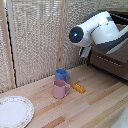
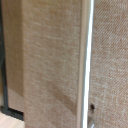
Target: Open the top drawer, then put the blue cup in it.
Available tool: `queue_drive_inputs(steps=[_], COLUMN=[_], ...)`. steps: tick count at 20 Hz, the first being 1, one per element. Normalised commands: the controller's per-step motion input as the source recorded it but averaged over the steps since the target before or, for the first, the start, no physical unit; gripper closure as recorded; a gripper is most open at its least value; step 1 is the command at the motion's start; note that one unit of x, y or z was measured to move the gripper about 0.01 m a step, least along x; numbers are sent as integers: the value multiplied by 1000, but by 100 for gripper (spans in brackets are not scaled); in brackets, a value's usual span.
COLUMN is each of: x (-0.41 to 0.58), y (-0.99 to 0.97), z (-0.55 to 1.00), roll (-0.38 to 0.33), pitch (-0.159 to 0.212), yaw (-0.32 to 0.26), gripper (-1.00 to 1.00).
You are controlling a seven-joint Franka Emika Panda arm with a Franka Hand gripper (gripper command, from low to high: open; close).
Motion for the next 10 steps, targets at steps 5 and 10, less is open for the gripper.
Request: queue_drive_inputs(steps=[5, 10], x=[412, 398], y=[402, 144], z=[195, 104], roll=[271, 269], pitch=[31, 87], yaw=[-120, -199], gripper=[-100, -100])
